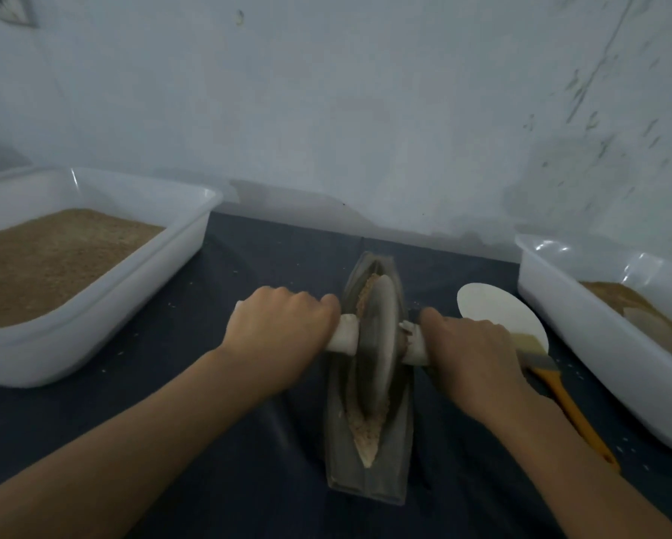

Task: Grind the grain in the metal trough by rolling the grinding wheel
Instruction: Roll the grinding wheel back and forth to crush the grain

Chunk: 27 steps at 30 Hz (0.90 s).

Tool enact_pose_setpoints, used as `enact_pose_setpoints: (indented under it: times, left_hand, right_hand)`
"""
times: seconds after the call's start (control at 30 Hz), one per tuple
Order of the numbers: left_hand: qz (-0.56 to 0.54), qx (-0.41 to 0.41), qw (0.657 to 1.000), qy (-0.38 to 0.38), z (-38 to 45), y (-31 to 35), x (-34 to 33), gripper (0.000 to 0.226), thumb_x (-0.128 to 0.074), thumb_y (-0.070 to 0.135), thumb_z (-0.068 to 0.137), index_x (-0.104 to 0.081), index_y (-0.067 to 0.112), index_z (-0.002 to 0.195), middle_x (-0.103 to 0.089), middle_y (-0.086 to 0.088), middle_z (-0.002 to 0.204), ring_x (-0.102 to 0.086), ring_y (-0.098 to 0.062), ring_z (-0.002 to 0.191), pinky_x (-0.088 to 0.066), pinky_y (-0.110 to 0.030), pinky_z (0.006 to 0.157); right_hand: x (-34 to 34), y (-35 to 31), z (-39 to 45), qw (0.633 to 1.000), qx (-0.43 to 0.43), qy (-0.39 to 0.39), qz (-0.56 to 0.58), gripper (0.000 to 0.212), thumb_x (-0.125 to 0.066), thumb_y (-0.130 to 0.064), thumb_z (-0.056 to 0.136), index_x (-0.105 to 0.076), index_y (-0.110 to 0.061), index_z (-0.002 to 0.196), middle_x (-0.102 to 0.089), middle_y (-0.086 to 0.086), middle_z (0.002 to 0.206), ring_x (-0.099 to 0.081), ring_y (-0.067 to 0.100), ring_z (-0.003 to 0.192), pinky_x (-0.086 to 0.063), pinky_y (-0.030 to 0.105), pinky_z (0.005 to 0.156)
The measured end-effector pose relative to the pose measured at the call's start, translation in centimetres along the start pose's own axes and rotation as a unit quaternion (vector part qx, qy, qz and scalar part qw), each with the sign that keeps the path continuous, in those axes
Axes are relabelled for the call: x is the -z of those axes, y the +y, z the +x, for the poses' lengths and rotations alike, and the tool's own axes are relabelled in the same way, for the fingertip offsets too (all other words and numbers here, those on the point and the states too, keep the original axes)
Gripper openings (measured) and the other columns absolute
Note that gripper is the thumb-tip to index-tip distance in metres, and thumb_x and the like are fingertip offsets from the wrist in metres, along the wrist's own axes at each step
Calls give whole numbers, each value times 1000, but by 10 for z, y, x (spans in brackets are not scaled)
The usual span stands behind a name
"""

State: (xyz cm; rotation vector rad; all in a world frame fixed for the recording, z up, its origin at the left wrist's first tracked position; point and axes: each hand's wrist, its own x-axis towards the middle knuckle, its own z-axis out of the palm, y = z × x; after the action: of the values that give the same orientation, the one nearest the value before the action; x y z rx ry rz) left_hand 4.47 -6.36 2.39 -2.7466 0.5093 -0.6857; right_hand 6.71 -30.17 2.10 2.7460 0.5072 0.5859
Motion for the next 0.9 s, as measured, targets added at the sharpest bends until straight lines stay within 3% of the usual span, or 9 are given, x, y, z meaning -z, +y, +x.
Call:
enact_pose_setpoints:
  times: [0.13, 0.27, 0.4, 0.53, 0.57, 0.7, 0.83, 0.9]
  left_hand:
    - [-11, 46, 999, -1, 38, -2, -18, 34, -62, 21, 82, -28, 20, 83, -53, 2, 72, -26, -18, 49, -22, -32, 49]
    - [-18, 50, 999, 5, 51, -5, -24, 32, -61, 22, 83, -29, 21, 83, -60, 0, 80, -31, -19, 53, -26, -33, 52]
    - [-35, 24, 999, -4, 20, -3, -12, 38, -66, 24, 78, -29, 22, 85, -44, 4, 68, -29, -17, 51, -22, -32, 50]
    - [-41, -28, 999, 14, -14, 0, 4, 46, -79, 23, 59, -38, 21, 80, -30, 7, 58, -27, -17, 45, -16, -27, 44]
    - [-32, -27, 999, 9, -15, 0, 6, 46, -78, 22, 60, -36, 22, 79, -30, 7, 58, -27, -17, 44, -13, -26, 44]
    - [-12, 6, 1000, 20, 5, 2, -8, 37, -64, 21, 76, -27, 21, 81, -27, 8, 60, -23, -15, 45, -7, -28, 44]
    - [-15, 40, 999, 24, 41, -4, -29, 36, -62, 22, 78, -27, 19, 80, -28, 7, 60, -21, -17, 45, -10, -29, 45]
    - [-14, 52, 998, 31, 53, -6, -33, 37, -63, 22, 78, -27, 19, 80, -33, 5, 60, -28, -19, 46, -14, -30, 46]
  right_hand:
    - [-18, 9, 34, 1000, -19, 11, -3, 34, -61, -32, 82, -29, -23, 86, -64, 0, 83, -60, 27, 72, -21, 31, 52]
    - [-15, 11, 48, 1000, -19, 14, 8, 25, -58, -32, 86, -36, -21, 91, -64, 2, 87, -59, 28, 74, -26, 32, 55]
    - [1, 5, 12, 1000, 15, 18, 14, 37, -66, -30, 79, -30, -23, 85, -61, -1, 75, -40, 21, 54, -25, 31, 50]
    - [16, -4, -29, 997, 43, 55, 37, 57, -85, -14, 45, -34, -21, 70, -45, -5, 46, -41, 18, 33, -29, 25, 36]
    - [16, -3, -30, 998, 36, 42, 34, 57, -85, -14, 45, -34, -21, 69, -42, -6, 46, -41, 17, 34, -30, 25, 36]
    - [4, 0, -3, 1000, 3, 8, -6, 39, -65, -29, 79, -26, -25, 81, -50, -7, 64, -54, 19, 57, -36, 32, 49]
    - [-13, 6, 37, 999, -18, 37, -5, 37, -68, -18, 74, -32, -20, 80, -60, 2, 69, -51, 26, 53, -16, 28, 47]
    - [-14, 7, 52, 998, -15, 60, -14, 30, -71, -11, 70, -42, -14, 79, -59, 7, 64, -54, 30, 51, -18, 28, 46]
